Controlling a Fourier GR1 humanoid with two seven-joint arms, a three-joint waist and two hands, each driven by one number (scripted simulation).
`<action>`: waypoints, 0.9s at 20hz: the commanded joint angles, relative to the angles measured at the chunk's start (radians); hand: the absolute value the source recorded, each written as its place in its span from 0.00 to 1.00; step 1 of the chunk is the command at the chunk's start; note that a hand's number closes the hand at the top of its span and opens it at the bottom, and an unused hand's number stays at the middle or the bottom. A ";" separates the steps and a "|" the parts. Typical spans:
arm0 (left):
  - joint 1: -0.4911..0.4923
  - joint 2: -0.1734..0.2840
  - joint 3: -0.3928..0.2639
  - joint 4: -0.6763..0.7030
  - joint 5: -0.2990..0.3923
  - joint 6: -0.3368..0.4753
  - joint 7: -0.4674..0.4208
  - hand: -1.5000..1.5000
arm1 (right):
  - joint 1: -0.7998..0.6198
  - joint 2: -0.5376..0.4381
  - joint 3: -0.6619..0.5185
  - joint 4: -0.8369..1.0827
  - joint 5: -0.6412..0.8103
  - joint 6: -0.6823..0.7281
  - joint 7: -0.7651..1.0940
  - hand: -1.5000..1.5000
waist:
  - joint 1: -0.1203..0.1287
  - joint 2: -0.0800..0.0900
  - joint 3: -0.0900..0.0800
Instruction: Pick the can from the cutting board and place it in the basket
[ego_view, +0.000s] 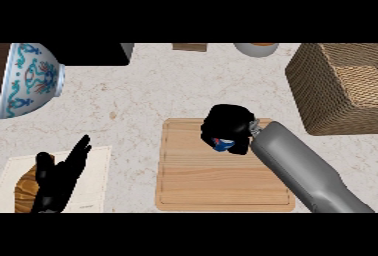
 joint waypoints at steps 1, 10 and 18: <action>0.005 -0.045 -0.039 0.048 -0.040 0.037 0.058 0.50 | 0.019 0.047 0.010 0.056 0.055 -0.105 -0.022 1.00 | 0.001 0.011 -0.013; 0.095 -0.023 0.041 0.039 -0.001 0.055 0.025 0.50 | 0.313 0.012 -0.259 -0.019 0.012 -0.098 0.596 1.00 | -0.114 -0.011 -0.017; 0.103 -0.027 0.017 -0.037 -0.016 0.062 0.060 0.50 | 0.536 0.133 -0.366 -0.483 -0.121 -0.176 0.797 1.00 | -0.092 -0.013 -0.014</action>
